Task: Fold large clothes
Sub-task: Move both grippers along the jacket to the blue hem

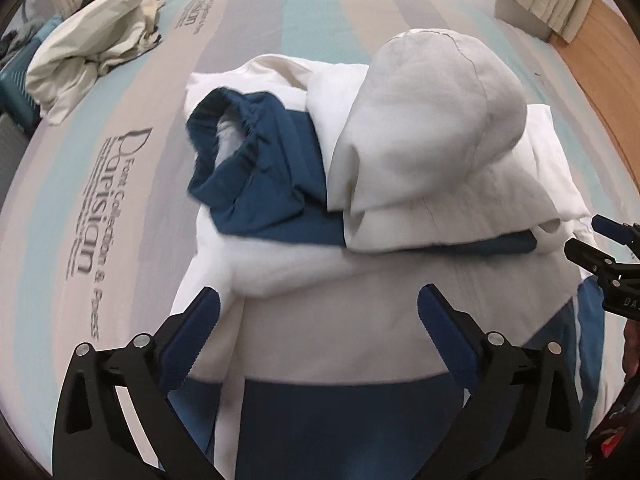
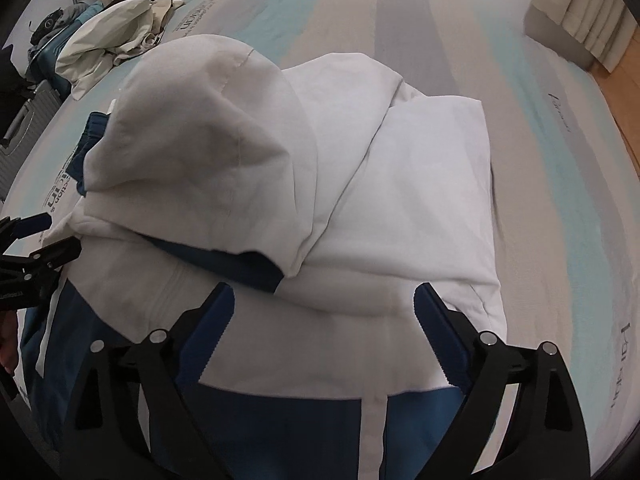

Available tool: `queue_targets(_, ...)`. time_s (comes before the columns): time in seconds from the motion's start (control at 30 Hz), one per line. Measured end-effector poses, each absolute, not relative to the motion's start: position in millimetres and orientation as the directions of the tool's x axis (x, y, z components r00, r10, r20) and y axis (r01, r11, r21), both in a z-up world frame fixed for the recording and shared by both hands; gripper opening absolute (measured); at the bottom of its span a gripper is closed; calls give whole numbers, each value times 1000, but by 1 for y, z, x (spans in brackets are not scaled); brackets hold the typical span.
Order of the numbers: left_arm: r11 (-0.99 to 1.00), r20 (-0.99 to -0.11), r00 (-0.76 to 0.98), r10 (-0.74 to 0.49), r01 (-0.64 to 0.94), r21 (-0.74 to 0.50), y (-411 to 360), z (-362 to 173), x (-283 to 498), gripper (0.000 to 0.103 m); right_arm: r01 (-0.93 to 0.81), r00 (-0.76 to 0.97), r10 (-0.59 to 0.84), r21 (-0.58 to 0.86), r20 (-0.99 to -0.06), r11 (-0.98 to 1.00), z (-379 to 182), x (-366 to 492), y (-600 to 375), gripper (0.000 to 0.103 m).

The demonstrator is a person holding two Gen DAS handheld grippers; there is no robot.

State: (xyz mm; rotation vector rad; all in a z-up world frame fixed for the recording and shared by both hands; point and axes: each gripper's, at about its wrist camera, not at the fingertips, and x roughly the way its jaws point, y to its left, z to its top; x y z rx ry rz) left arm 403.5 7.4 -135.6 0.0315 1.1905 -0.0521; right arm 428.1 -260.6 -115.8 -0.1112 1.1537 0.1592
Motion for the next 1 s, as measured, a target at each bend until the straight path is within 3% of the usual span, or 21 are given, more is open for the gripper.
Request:
queue_targets(0.07,999,-931,365,-24,52,-5,10,-132,395,97,-167,405,74,6,-911,986,-111,420,-263,95)
queue_targets(0.83,993,-896,439,-65,120,-13,56,-98,300,97,-105,475,-50,-114,-879,988,-71,312,-207,95)
queue_targets(1.0,990,-882,467,-65,141,1,56,-84,282,97,-85,550,-55,-122,-833,989,-51,286,-203,95)
